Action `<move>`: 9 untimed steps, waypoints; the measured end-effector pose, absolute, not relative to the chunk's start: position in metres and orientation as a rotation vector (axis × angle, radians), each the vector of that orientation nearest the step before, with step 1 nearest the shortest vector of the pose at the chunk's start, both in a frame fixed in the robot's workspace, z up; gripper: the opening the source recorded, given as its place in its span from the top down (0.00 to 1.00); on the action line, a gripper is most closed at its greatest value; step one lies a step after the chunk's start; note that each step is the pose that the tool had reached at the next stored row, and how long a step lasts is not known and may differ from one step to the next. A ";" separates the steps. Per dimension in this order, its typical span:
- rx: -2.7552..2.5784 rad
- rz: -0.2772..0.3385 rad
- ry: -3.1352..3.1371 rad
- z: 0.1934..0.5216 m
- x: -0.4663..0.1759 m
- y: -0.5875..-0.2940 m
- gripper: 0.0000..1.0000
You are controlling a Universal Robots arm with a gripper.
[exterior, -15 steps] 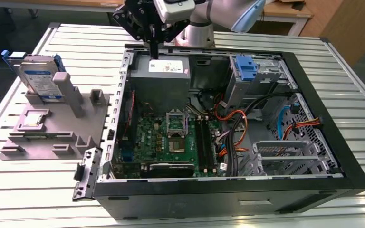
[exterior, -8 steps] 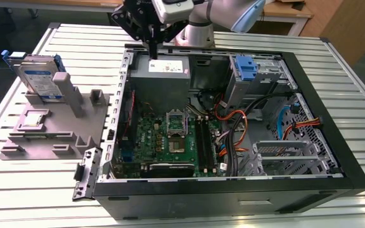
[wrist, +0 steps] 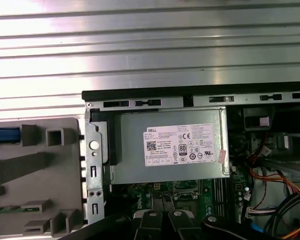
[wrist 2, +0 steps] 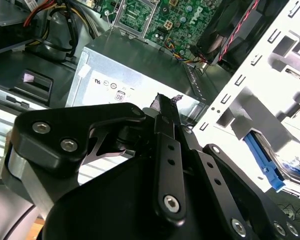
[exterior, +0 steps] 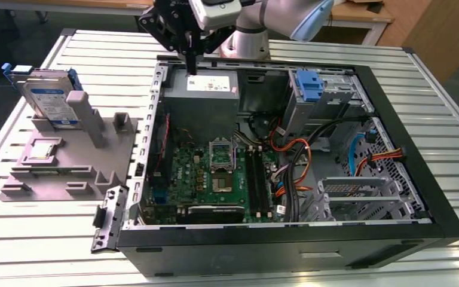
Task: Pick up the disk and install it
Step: 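Reach for the disk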
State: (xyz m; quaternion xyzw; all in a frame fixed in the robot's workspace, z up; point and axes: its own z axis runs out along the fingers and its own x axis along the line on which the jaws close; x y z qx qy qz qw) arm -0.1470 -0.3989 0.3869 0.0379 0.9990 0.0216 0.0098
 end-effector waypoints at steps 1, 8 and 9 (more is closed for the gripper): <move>0.118 0.067 3.119 0.387 -0.147 -0.399 0.90; 0.119 0.067 3.120 0.386 -0.149 -0.399 0.90; 0.118 0.067 3.120 0.386 -0.150 -0.399 0.90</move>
